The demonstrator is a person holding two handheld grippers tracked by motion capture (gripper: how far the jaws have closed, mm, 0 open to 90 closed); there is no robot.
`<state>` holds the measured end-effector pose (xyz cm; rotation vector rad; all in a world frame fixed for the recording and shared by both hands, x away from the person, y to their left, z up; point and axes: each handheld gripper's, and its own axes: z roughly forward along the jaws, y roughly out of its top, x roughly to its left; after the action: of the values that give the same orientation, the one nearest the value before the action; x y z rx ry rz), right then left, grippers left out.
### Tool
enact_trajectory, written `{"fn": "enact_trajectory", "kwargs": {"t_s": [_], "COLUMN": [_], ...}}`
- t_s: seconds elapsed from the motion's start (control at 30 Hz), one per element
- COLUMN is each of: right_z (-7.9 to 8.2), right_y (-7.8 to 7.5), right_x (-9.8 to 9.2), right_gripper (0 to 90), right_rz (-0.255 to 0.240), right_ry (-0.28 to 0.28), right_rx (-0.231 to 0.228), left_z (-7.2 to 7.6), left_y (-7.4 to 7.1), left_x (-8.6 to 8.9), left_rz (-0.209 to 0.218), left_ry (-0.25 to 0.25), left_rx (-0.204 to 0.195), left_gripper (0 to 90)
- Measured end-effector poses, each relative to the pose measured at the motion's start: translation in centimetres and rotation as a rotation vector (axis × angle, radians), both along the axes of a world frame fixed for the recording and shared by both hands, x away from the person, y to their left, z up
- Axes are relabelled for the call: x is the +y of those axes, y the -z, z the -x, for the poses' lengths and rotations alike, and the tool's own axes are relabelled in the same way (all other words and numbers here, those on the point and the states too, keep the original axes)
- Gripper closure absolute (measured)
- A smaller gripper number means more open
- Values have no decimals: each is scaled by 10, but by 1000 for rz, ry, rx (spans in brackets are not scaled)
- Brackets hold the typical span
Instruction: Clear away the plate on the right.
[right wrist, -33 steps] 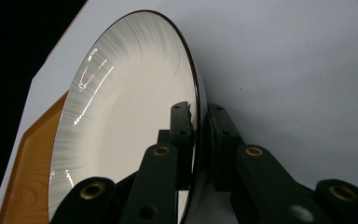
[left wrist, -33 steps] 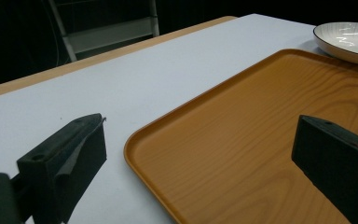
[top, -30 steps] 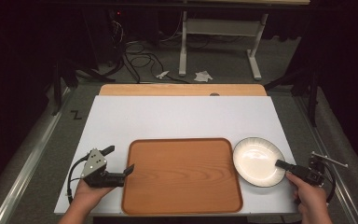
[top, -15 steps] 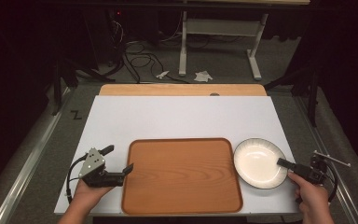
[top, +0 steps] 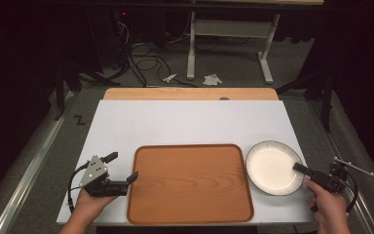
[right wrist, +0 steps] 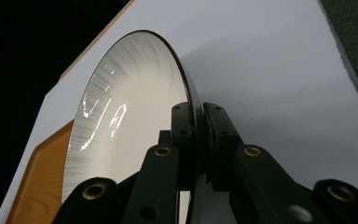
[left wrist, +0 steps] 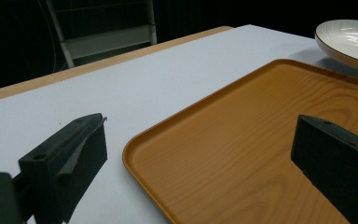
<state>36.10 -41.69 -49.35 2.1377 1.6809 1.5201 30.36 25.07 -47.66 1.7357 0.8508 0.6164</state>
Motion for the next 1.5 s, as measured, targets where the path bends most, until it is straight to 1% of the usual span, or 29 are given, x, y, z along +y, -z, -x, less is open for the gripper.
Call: {"fn": "enact_trajectory", "kwargs": {"t_s": [0.1,0.13,0.2,0.3,0.33,0.37,0.4,0.43,0.47,0.5,0.57,0.6,0.63,0.7,0.73,0.77,0.8,0.9,0.93,0.97,1.0,1.03,1.17,1.23,1.27,1.33,1.37,1.43,1.5], "right_z": [0,0,-1,-5,-5,-8,-8,-12,-12,-16,-19,-19,-24,-27,-27,-31,-34,-41,-41,-45,-45,-49,-54,-54,-54,-55,-55,-56,-56], "right_y": [-5,-5,-10,-17,-17,-21,-21,-27,-27,-32,-37,-37,-40,-43,-43,-44,-45,-46,-46,-47,-47,-47,-47,-47,-47,-47,-45,-43,-42], "right_x": [1,1,3,7,7,11,11,16,16,22,26,26,32,39,39,47,53,67,67,77,77,87,103,106,113,114,118,120,121], "right_gripper": [847,847,847,848,848,848,848,848,848,848,847,847,848,849,849,848,848,847,847,848,848,848,848,847,847,848,849,848,847], "right_rz": [-7,-7,-5,-17,-17,-18,-18,-6,-6,1,8,8,7,-5,-5,-3,-9,-21,-21,-31,-31,-39,-45,-45,-48,-44,-53,-62,-60], "right_ry": [-13,-13,-18,-34,-34,-38,-38,-45,-45,-52,-64,-64,-74,-81,-81,-104,-113,-130,-130,-144,-144,-162,-199,-210,-224,-235,-246,-251,-256], "right_rx": [-22,-22,-35,-44,-44,-52,-52,-60,-60,-58,-59,-59,-72,-71,-71,-86,-90,-97,-97,-99,-99,-111,-118,-124,-124,-130,-136,-132,-138], "left_z": [1,1,0,0,0,-1,-1,0,0,0,0,0,0,-1,-1,-1,-1,-1,-1,-2,-2,-1,0,0,-1,-1,0,1,2], "left_y": [-1,-1,-1,0,0,0,0,0,0,0,-1,-1,0,1,1,1,1,2,2,2,2,2,2,2,3,3,4,4,3], "left_x": [0,0,1,2,2,2,2,2,2,3,4,4,4,4,4,3,3,4,4,4,4,4,3,3,3,3,4,5,6], "left_rz": [1,1,4,6,6,3,3,6,6,5,11,11,12,13,13,10,10,19,19,24,25,19,12,13,11,10,7,9,12], "left_ry": [-10,-10,-26,-43,-43,-46,-46,-52,-52,-52,-53,-53,-53,-51,-51,-44,-44,-47,-47,-50,-52,-49,-45,-46,-48,-48,-49,-54,-57], "left_rx": [-13,-13,-14,-12,-12,-13,-13,-20,-20,-23,-24,-24,-21,-16,-16,-19,-19,-15,-15,-11,-12,-13,-18,-18,-15,-11,-8,-9,-11], "left_gripper": [38,35,17,4,3,3,3,3,3,3,3,3,3,3,3,3,3,3,3,3,3,3,3,3,3,3,3,3,3]}}
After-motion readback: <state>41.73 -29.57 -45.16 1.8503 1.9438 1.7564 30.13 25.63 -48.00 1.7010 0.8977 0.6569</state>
